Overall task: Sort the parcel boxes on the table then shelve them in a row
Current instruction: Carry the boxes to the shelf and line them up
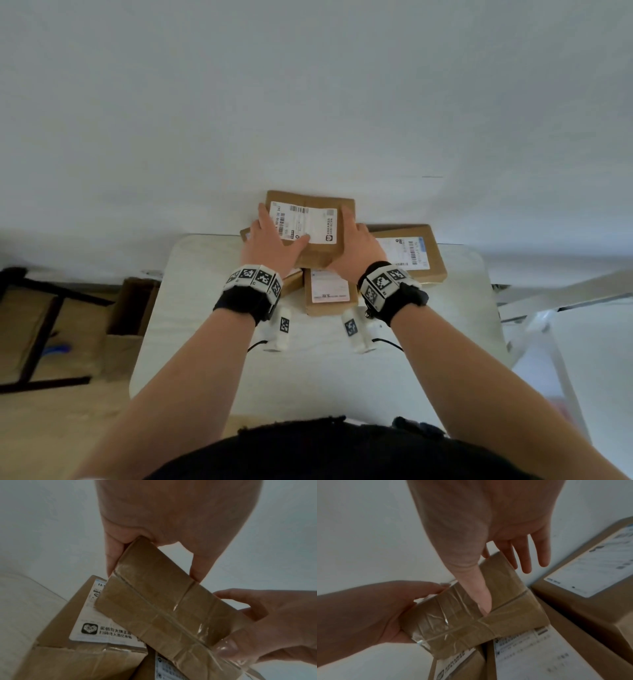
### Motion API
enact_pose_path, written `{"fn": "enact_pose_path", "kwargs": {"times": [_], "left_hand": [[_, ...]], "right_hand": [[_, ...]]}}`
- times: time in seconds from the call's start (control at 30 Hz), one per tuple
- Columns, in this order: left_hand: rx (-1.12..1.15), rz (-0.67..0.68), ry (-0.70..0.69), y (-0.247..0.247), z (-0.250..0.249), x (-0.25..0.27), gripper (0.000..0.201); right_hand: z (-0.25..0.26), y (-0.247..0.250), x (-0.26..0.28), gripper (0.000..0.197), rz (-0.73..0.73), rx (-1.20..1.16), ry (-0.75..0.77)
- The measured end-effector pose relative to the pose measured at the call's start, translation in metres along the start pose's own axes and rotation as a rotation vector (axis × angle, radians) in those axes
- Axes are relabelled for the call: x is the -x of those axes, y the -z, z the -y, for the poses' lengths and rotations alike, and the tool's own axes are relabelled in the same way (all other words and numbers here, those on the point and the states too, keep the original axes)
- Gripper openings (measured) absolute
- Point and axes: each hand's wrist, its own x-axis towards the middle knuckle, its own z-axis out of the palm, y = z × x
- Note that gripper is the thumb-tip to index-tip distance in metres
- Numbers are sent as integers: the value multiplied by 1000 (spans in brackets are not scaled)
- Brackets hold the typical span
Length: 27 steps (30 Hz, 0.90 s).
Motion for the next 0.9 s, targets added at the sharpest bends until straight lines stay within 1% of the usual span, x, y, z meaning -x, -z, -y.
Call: {"fn": "enact_pose_path", "kwargs": {"times": [0.07, 0.3, 0.37, 0.53, 0.63, 0.73, 0.8, 0.9], "left_hand": [[-12, -6, 12, 0, -1, -2, 109], [-21, -36, 5, 4, -4, 9, 102], [-3, -37, 0, 6, -5, 18, 97], [65, -29, -13, 15, -5, 42, 76], [91, -47, -74, 21, 3, 58, 66], [155, -90, -172, 26, 11, 77, 63], [242, -102, -220, 29, 15, 93, 65], [400, -75, -277, 31, 23, 114, 68]], "right_hand": [[-1, -5, -2, 115, 3, -31, -15], [-2, -6, 7, 118, -30, -47, -23], [-3, -4, 14, 119, -40, -46, -24], [-4, 1, 39, 119, -71, -40, -14], [-2, 2, 62, 119, -101, -49, -25], [-1, 2, 89, 119, -156, -76, -31], [0, 1, 110, 119, -204, -98, -33], [1, -2, 146, 118, -274, -137, -40]]}}
